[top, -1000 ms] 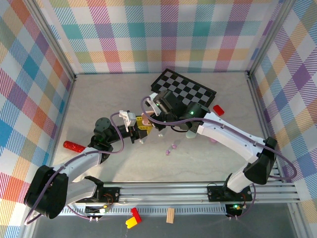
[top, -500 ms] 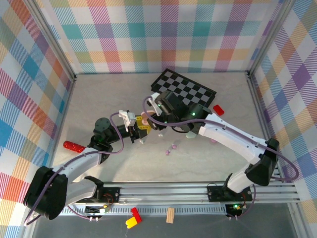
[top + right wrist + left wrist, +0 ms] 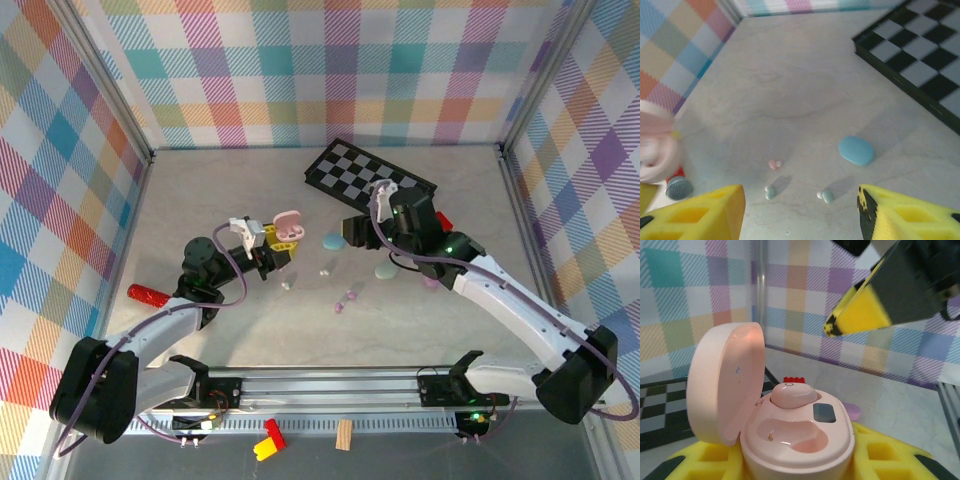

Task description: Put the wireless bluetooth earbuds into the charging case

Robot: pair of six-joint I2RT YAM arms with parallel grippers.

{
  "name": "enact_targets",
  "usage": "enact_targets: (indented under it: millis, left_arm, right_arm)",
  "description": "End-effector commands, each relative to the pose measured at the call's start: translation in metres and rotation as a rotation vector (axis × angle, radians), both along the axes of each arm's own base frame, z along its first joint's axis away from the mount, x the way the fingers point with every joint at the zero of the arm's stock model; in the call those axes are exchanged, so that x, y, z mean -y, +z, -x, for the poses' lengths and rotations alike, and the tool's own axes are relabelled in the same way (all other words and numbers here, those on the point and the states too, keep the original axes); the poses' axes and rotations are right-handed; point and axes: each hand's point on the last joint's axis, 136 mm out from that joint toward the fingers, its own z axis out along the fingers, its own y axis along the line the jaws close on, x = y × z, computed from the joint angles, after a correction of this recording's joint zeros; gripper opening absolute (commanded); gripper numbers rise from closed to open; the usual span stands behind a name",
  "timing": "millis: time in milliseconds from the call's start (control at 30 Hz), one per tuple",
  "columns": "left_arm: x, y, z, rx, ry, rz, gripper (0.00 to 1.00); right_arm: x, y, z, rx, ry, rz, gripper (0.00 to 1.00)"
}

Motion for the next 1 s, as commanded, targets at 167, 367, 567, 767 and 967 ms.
enact_targets:
  millis: [167, 367, 567, 767, 967]
  left_arm:
    - [-0.043, 0.029, -0.034, 0.057, 0.174, 0.07, 0.32]
    - [-0.077, 0.036, -0.068, 0.019, 0.275, 0.118, 0.32]
    - [-0.111, 0.045, -0.099, 0.025, 0.363, 0.13, 0.32]
    - [-0.149, 0.056, -0.129, 0.02, 0.468, 0.176, 0.32]
    - [-0.175, 0.047, -0.146, -0.034, 0.553, 0.181, 0.32]
  right_arm:
    - [-0.046, -0.045, -0.016, -0.155, 0.092, -0.092, 0.61]
    - [-0.088, -0.089, -0.017, -0.152, 0.218, 0.093, 0.63]
    - [-0.125, -0.125, -0.016, -0.145, 0.331, 0.269, 0.63]
    - [-0.156, -0.16, -0.014, -0.096, 0.401, 0.475, 0.62]
    - [-0.178, -0.183, -0.015, -0.052, 0.442, 0.611, 0.57]
